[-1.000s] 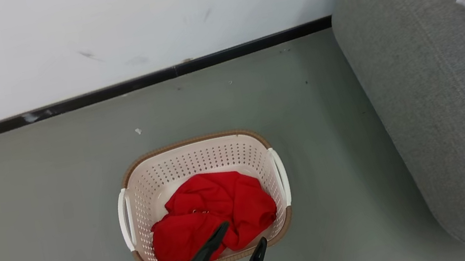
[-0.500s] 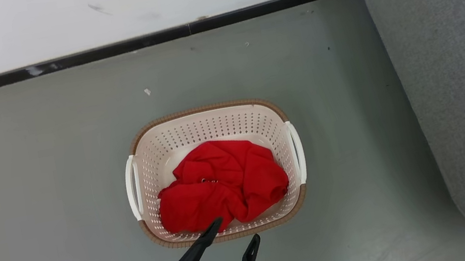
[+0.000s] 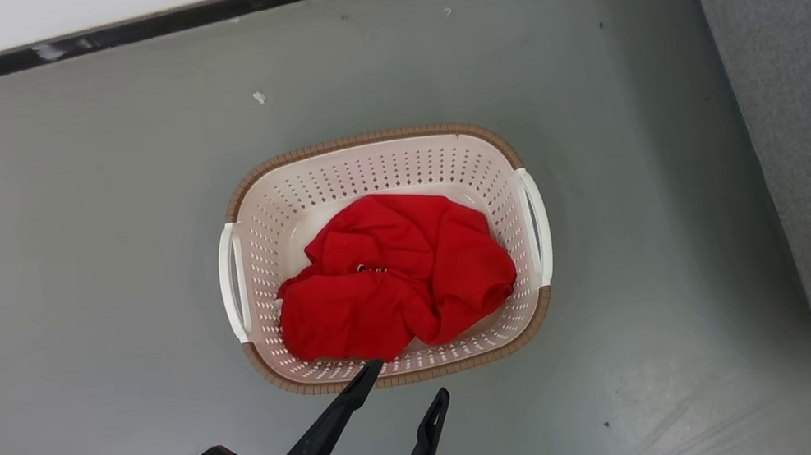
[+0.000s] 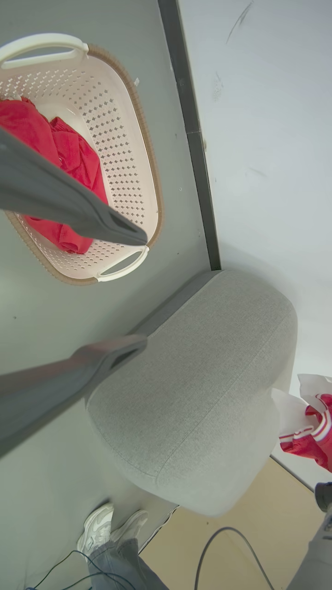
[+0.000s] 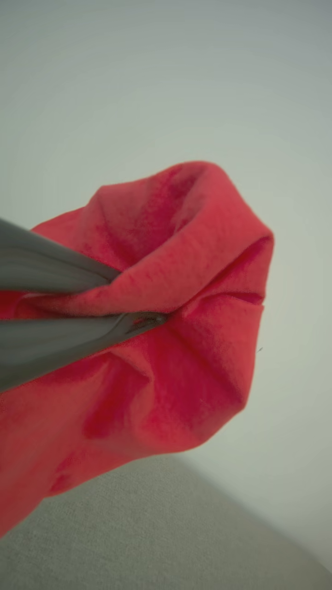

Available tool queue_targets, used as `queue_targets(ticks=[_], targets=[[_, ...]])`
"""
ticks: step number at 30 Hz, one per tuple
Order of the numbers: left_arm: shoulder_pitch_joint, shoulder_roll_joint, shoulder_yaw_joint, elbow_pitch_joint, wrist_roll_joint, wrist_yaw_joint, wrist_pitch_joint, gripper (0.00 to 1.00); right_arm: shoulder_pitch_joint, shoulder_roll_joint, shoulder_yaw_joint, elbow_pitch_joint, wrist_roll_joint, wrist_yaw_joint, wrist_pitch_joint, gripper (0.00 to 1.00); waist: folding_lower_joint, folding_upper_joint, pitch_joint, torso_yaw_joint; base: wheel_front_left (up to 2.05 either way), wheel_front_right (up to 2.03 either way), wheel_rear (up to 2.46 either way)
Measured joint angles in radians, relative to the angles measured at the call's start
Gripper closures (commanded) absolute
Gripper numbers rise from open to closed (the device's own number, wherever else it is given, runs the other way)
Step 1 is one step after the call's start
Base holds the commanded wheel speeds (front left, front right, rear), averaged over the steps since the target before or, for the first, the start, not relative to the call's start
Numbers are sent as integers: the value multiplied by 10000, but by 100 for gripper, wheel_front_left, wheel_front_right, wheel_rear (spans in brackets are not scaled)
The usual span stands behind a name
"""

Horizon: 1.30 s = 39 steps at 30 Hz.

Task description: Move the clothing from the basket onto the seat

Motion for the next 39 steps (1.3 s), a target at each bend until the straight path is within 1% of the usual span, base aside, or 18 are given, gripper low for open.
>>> queue_targets(ticks=[3,8,13,16,23,31,39], targets=[[-69,25,6,-17,0,-4,-2,0,-402,-153,-207,21,-10,-2,117,100,0,0,196,58,0,0,0],[-190,63,31,-42,-13,-48,-4,0,-1332,-673,-598,-40,-69,-2,247,100,0,0,501,135,0,0,0],[-210,123,33,-46,-15,-92,-4,0,-2059,-1078,-803,-148,-418,-2,426,100,1,0,791,173,0,0,0],[-276,134,36,-54,-21,-94,-2,0,-2283,-1193,-972,-94,-677,0,577,100,0,0,969,183,0,0,0],[-298,228,50,-102,-94,-100,67,0,-2347,-1220,-1714,263,-1078,-2,765,100,0,0,1435,183,0,0,0],[-301,328,88,-226,-119,-102,174,0,-2344,-1156,-2065,403,-1386,0,790,100,0,0,2063,156,0,0,0],[-570,470,265,-380,-104,-100,259,0,-2120,-809,-2477,600,-1816,0,589,100,1,0,2720,81,0,0,0]])
